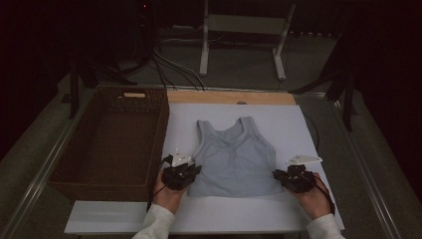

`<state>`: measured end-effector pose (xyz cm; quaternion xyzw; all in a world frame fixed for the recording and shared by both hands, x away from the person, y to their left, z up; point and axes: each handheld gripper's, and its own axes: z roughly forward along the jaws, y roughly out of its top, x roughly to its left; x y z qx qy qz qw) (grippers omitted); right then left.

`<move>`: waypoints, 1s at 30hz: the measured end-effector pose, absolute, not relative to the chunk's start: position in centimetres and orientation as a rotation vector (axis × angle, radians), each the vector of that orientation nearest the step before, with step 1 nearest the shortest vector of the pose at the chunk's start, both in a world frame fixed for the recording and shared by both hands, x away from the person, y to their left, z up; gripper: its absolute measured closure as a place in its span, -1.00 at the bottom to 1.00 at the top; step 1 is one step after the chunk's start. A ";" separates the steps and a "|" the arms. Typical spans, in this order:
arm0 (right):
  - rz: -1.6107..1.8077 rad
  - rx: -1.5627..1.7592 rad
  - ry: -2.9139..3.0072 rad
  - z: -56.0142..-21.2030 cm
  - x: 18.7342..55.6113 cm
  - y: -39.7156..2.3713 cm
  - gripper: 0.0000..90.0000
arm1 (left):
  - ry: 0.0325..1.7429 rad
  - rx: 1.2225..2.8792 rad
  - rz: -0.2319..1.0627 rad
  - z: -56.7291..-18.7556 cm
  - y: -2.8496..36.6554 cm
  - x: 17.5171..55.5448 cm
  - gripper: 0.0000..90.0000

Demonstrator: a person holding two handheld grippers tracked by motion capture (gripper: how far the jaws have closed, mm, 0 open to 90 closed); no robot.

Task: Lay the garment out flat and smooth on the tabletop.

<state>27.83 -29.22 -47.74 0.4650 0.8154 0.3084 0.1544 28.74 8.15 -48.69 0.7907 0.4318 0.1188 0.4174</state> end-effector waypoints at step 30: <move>0.921 1.485 2.234 -49.5 32.8 -28.7 0.31 | 1.091 1.985 0.296 -48.9 8.1 29.0 0.82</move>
